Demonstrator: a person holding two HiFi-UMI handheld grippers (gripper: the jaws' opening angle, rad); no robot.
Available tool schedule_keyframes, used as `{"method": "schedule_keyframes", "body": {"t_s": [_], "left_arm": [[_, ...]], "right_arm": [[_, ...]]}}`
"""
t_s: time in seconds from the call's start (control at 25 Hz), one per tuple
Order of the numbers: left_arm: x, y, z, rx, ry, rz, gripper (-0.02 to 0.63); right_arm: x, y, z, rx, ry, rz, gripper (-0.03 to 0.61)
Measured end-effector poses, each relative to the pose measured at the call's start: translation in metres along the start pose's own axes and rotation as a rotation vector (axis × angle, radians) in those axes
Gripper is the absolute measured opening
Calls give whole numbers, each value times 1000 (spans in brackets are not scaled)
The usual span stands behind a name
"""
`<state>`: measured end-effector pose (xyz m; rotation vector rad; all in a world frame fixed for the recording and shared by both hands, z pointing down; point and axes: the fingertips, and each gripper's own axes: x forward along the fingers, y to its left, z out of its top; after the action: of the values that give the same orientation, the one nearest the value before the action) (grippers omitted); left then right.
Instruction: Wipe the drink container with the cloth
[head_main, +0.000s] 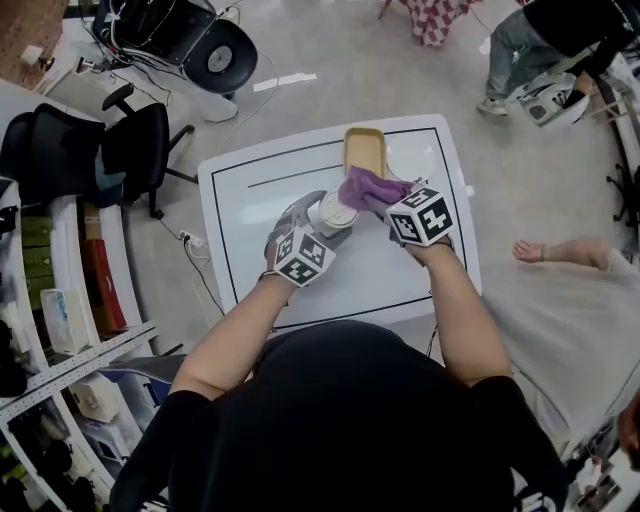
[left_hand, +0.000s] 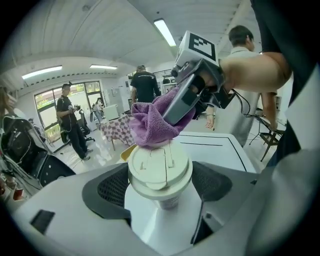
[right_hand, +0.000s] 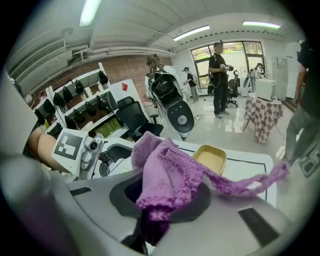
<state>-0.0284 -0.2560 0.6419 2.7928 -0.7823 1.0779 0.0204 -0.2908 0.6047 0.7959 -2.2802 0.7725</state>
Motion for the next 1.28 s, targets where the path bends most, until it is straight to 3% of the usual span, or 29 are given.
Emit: {"method": "schedule_keyframes", "body": {"t_s": [0.24,0.4,0.48,0.64,0.84,1.04,1.28], "left_arm": [[6,-3,13,102,-16,-122,420],[5,-3,17,143,15,-168,420],[0,-2,13,122,43,-192,420],[-9,-6,25,-15,64,-266,420],[-19,6,43,-59,52,-286,412],[-13,7,58,-57,41,-309,222],[4,-8,62,-8,77,-324,184]], "right_arm": [[-10,-11,-8,65,-32,12,80],[-23,-6,-4,50,-84,2,78],[-31,2,3,49,-156,-7,78],[-75,4,6,32,-322,-95,75],[-106,12,-21,28,-381,-225,75],[-88,45,-63,29,-326,-233,75],[-30,70,-96,67,-249,-205,75]]}}
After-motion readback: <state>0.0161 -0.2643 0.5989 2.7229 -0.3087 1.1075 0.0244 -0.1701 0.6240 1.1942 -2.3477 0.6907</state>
